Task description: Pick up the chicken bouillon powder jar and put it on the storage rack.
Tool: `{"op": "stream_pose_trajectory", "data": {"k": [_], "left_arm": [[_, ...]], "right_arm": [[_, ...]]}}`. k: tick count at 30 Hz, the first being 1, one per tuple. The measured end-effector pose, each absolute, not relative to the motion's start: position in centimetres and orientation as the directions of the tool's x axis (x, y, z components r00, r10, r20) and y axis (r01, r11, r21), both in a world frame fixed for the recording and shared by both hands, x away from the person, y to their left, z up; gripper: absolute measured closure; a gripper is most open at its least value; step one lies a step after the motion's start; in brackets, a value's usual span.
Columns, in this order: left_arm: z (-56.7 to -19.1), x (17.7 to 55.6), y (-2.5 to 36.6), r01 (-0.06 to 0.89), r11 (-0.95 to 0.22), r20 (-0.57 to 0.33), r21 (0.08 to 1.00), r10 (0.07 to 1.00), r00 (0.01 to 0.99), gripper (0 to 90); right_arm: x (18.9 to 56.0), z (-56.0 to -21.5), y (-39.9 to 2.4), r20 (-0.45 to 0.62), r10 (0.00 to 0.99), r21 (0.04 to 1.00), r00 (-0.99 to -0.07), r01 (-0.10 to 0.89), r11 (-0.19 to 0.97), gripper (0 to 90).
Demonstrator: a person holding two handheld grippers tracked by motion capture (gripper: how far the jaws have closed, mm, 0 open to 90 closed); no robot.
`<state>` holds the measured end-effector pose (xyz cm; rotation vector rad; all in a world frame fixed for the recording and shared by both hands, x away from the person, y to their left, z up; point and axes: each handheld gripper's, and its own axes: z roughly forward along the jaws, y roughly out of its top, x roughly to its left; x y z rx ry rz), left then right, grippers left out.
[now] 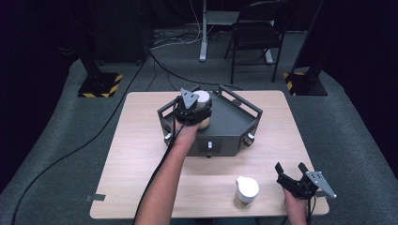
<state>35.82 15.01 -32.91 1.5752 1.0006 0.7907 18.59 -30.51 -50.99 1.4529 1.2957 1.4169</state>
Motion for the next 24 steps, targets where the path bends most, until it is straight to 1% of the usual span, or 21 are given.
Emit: {"op": "stream_pose_trajectory", "data": {"k": [4,5,7,10,11,13,15,16,19,22,24], "left_arm": [[-33.0,35.8,15.2,0.204,-0.084,-0.012,0.975,0.903,0.429,32.9],[-33.0,35.7,15.1,0.198,-0.091,-0.002,0.976,0.905,0.426,32.9],[-33.0,35.6,14.9,0.188,-0.104,0.017,0.977,0.908,0.418,31.8],[-33.0,35.6,15.0,0.186,-0.096,0.009,0.978,0.907,0.421,29.3],[-32.9,35.6,15.1,0.185,-0.087,0.001,0.979,0.907,0.421,26.6],[-32.9,35.6,15.3,0.190,-0.060,-0.024,0.980,0.911,0.412,17.7],[-32.9,35.5,15.4,0.175,-0.066,-0.012,0.982,0.913,0.409,4.8],[-32.8,35.5,15.3,0.173,-0.072,-0.004,0.982,0.916,0.402,1.9],[-32.6,35.3,15.7,0.179,-0.074,-0.007,0.981,0.911,0.413,0.0],[-32.3,34.9,16.7,0.173,-0.024,-0.059,0.985,0.884,0.463,0.0],[-32.1,34.1,16.9,0.139,-0.046,-0.027,0.989,0.873,0.487,0.0]], "right_arm": [[18.6,-51.0,-30.5,0.257,0.960,0.956,-0.108,0.172,-0.237,0.0],[18.6,-51.0,-30.5,0.258,0.960,0.956,-0.108,0.172,-0.238,0.0],[18.6,-51.0,-30.6,0.261,0.959,0.955,-0.111,0.172,-0.240,0.0],[18.5,-51.1,-30.6,0.263,0.958,0.956,-0.110,0.166,-0.244,0.0],[18.5,-51.1,-30.6,0.264,0.958,0.955,-0.110,0.168,-0.244,0.0],[18.5,-51.1,-30.5,0.261,0.959,0.956,-0.109,0.169,-0.241,0.0],[18.5,-51.0,-30.4,0.257,0.961,0.957,-0.103,0.167,-0.238,0.0],[18.6,-51.0,-30.4,0.257,0.961,0.956,-0.103,0.169,-0.238,0.0],[18.6,-51.0,-30.5,0.260,0.960,0.956,-0.103,0.170,-0.241,0.0],[18.8,-51.0,-30.9,0.266,0.957,0.954,-0.115,0.173,-0.244,0.0],[18.8,-51.0,-31.0,0.277,0.954,0.950,-0.118,0.181,-0.254,0.0]]}}
